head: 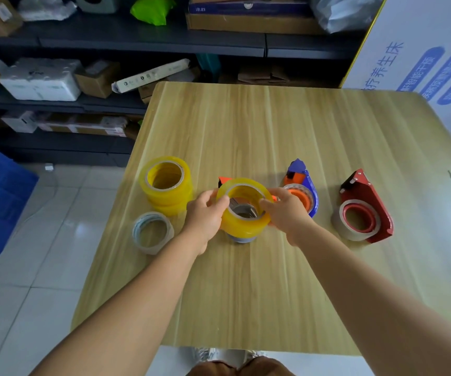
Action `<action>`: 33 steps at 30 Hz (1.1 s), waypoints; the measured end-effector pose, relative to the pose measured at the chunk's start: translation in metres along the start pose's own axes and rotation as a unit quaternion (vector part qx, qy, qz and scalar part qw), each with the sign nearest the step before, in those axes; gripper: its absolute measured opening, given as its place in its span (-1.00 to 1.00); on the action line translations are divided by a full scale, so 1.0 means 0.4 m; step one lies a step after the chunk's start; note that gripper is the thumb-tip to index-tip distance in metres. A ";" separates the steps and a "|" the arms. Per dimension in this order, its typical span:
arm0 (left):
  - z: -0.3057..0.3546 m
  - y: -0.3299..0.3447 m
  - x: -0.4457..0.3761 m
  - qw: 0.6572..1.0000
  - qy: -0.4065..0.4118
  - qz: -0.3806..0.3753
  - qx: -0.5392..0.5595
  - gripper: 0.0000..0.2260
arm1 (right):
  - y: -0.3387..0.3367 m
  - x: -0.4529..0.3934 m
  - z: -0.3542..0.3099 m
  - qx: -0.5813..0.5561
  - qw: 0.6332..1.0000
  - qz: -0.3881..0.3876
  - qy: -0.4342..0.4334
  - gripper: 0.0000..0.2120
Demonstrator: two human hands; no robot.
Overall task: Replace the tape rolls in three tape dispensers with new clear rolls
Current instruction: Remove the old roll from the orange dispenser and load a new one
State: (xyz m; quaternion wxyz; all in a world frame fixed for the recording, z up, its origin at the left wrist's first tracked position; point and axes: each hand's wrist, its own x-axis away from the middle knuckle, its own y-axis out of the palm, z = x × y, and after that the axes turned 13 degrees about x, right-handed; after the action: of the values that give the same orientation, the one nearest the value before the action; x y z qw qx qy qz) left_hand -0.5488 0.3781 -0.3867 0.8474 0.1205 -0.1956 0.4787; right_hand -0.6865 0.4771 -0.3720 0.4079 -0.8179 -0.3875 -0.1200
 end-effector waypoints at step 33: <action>0.030 0.000 0.000 0.980 -0.070 0.034 0.183 -0.84 | 0.001 0.020 -0.014 -0.064 0.987 -0.057 -0.134 -0.42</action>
State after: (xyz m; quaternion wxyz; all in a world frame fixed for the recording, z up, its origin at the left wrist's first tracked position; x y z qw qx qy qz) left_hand -0.5515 0.3733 -0.3759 0.7783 0.3001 -0.1669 0.5256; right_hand -0.6801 0.4771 -0.3644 0.2914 -0.8278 -0.4760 -0.0569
